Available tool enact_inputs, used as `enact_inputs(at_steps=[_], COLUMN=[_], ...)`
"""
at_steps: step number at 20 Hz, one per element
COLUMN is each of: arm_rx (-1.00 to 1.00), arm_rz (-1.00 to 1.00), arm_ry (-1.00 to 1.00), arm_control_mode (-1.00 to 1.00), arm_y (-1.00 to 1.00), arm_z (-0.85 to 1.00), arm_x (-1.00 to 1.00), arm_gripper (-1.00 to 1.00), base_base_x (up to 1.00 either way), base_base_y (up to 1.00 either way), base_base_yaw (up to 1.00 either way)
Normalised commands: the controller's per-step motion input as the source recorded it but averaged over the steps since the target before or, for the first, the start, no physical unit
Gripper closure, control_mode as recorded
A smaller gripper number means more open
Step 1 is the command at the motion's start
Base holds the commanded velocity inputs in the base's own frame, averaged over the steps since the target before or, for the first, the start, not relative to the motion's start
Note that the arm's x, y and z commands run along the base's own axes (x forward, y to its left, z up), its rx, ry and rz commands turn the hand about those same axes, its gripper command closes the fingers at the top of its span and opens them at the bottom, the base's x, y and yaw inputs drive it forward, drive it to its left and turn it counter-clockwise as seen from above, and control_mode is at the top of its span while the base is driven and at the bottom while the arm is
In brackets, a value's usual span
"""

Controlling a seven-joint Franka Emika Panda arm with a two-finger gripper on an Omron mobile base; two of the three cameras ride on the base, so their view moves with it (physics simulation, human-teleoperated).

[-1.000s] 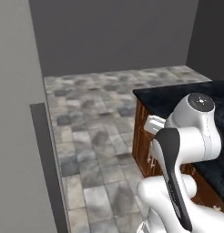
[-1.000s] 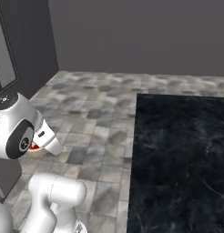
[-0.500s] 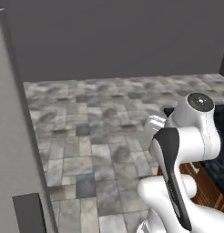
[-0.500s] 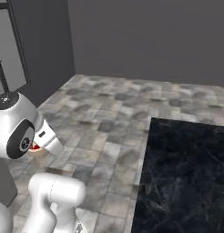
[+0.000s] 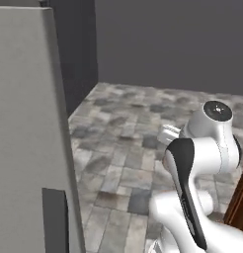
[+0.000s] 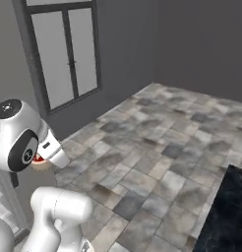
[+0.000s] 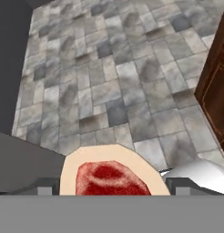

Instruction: Place the steak on the counter behind the older steak on the same shelf of the fridge to maintain FIFO order. Close the fridge door when finished.

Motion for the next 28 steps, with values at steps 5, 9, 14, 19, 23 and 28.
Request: enact_inputs(at_steps=[5, 9, 14, 19, 23, 28], arm_rx=[0.0, 0.0, 0.0, 0.0, 0.0, 0.0], arm_rz=[0.0, 0.0, 0.0, 0.0, 0.0, 0.0], arm_ry=[0.0, 0.0, 0.0, 0.0, 0.0, 0.0], arm_control_mode=[1.0, 1.0, 1.0, 1.0, 1.0, 1.0], arm_y=[0.0, 0.0, 0.0, 0.0, 0.0, 0.0], arm_z=[0.0, 0.0, 0.0, 0.0, 0.0, 0.0], arm_x=[0.0, 0.0, 0.0, 0.0, 0.0, 0.0], arm_gripper=[1.0, 1.0, 1.0, 1.0, 1.0, 1.0], base_base_x=[0.03, 0.2, 0.41, 0.12, 0.51, 0.62], base_base_y=[0.07, 0.01, -0.12, -0.01, -0.07, -0.03], base_base_yaw=[0.7, 0.69, 0.64, 0.57, 0.49, 0.44])
